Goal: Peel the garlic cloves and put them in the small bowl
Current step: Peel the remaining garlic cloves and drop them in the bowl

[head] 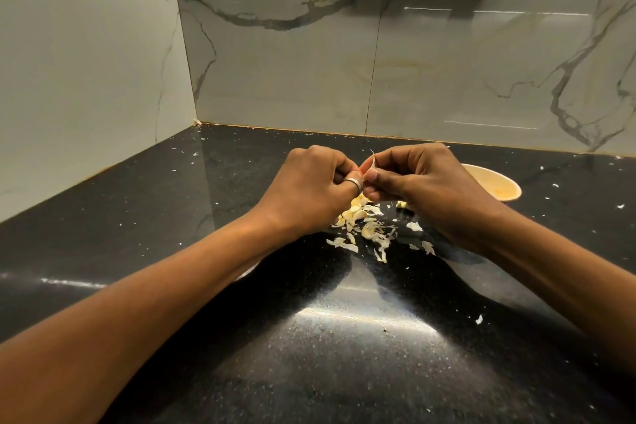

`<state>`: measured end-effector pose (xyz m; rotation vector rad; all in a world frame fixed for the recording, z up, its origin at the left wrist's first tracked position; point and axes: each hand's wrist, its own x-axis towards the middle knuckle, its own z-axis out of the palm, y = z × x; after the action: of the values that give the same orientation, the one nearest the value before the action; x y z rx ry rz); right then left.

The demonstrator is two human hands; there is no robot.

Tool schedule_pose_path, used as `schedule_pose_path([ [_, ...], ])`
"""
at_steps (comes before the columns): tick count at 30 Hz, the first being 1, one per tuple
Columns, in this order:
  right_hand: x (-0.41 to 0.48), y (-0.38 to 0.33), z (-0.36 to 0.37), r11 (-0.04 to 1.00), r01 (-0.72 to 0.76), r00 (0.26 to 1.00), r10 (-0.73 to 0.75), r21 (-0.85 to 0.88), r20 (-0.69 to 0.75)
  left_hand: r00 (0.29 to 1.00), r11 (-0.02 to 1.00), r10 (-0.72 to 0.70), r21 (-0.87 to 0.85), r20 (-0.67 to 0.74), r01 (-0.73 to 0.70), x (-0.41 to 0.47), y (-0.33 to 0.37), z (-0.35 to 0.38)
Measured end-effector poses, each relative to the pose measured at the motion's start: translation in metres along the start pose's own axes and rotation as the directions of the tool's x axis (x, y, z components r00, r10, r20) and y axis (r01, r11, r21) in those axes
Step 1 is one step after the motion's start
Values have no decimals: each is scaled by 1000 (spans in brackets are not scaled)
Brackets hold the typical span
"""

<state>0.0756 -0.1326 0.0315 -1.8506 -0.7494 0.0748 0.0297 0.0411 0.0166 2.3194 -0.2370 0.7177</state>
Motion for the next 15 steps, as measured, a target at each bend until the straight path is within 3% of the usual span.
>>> schedule_pose_path([
  [9,-1,1,5,1000,18,1000,-18,12,10,999,999,-19,35,-34,20,-4,-1,3],
  [15,1,-1,2,974,-73,997,72,213,15,985,965,-153,-202,82,167,-2,5,-1],
])
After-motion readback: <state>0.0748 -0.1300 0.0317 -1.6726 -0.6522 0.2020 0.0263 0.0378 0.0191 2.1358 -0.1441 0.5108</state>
